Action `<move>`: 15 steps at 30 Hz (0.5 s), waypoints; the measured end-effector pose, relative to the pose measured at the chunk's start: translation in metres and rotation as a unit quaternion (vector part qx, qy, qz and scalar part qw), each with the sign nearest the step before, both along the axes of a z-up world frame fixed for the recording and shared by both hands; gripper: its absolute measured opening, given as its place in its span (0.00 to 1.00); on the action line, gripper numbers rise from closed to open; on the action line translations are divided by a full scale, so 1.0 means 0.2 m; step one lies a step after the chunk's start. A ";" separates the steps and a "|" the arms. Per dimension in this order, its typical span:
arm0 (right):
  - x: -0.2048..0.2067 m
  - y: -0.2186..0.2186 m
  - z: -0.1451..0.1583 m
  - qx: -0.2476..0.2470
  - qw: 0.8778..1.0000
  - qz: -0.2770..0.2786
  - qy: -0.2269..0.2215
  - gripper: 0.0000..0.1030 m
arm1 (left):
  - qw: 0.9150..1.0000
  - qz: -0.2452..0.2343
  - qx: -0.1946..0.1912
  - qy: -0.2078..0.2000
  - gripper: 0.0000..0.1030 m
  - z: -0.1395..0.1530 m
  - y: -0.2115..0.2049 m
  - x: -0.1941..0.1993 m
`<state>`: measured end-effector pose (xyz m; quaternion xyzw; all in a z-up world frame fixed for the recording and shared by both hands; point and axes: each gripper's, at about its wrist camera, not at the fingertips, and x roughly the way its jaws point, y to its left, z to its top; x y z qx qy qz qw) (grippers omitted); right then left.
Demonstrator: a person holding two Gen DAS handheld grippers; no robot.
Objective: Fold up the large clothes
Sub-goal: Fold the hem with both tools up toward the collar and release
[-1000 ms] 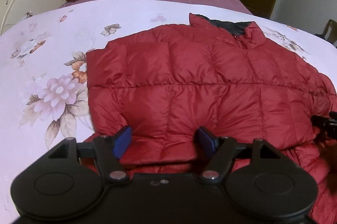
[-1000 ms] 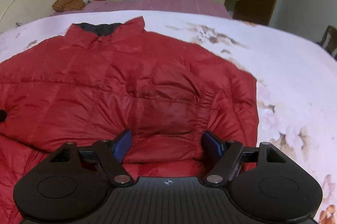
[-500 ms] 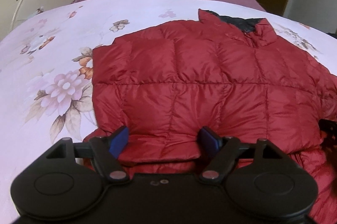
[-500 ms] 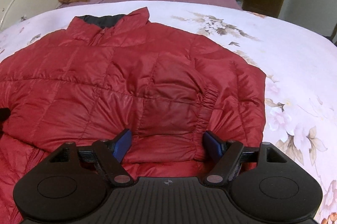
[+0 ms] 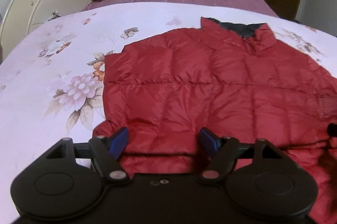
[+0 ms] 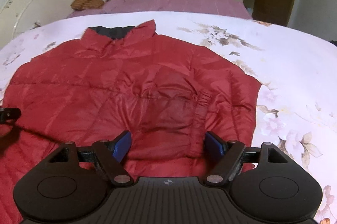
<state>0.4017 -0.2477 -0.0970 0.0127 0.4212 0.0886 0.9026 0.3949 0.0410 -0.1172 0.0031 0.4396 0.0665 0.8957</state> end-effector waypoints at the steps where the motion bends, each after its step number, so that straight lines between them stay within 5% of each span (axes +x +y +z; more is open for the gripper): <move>1: -0.03 0.00 0.01 0.004 1.000 0.004 -0.002 0.74 | 1.000 -0.003 -0.002 -0.002 0.71 0.01 -0.01 -0.02; 15: -0.45 -0.01 0.12 0.040 0.999 0.014 -0.008 0.74 | 0.998 -0.041 -0.038 -0.011 0.75 0.15 -0.04 -0.37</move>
